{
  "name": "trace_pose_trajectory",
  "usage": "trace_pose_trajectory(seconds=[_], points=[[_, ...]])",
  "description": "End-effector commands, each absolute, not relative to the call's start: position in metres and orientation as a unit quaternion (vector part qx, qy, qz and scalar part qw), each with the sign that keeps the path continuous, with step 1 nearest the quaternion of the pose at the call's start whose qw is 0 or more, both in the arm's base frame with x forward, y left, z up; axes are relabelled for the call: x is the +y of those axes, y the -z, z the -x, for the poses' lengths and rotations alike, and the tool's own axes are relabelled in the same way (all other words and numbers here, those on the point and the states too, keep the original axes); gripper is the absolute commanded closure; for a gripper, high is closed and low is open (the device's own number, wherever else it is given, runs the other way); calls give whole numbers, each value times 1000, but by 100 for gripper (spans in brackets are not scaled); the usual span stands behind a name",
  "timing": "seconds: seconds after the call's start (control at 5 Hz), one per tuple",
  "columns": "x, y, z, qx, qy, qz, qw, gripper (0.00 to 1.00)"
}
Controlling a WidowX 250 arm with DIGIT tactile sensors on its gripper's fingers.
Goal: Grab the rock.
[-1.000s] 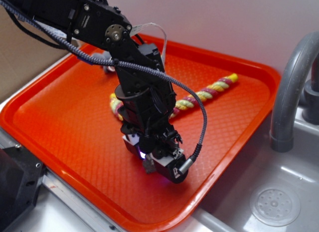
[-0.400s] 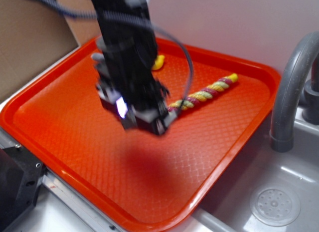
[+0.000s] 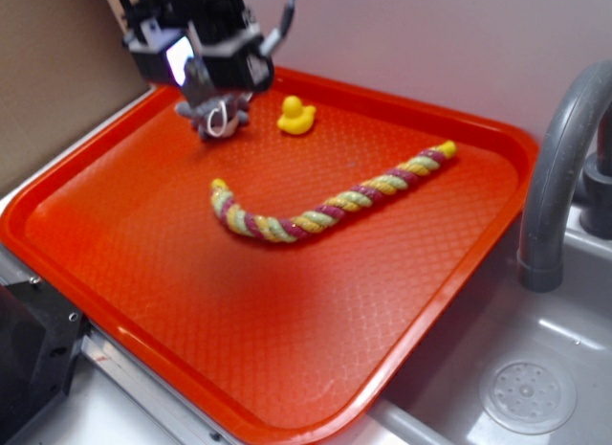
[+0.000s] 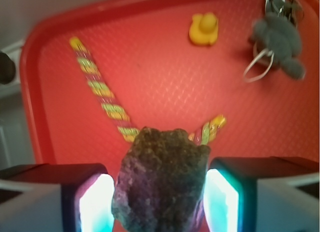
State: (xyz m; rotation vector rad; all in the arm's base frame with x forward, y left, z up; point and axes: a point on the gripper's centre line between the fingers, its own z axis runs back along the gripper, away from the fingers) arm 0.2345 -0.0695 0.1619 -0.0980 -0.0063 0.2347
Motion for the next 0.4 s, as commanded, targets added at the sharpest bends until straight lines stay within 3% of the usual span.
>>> trace_pose_trajectory(seconds=[0.0,0.2], points=[[-53,-214,-236,-74,-130,74,986,100],[-59,-207,-235,-75,-121,67,988,100]])
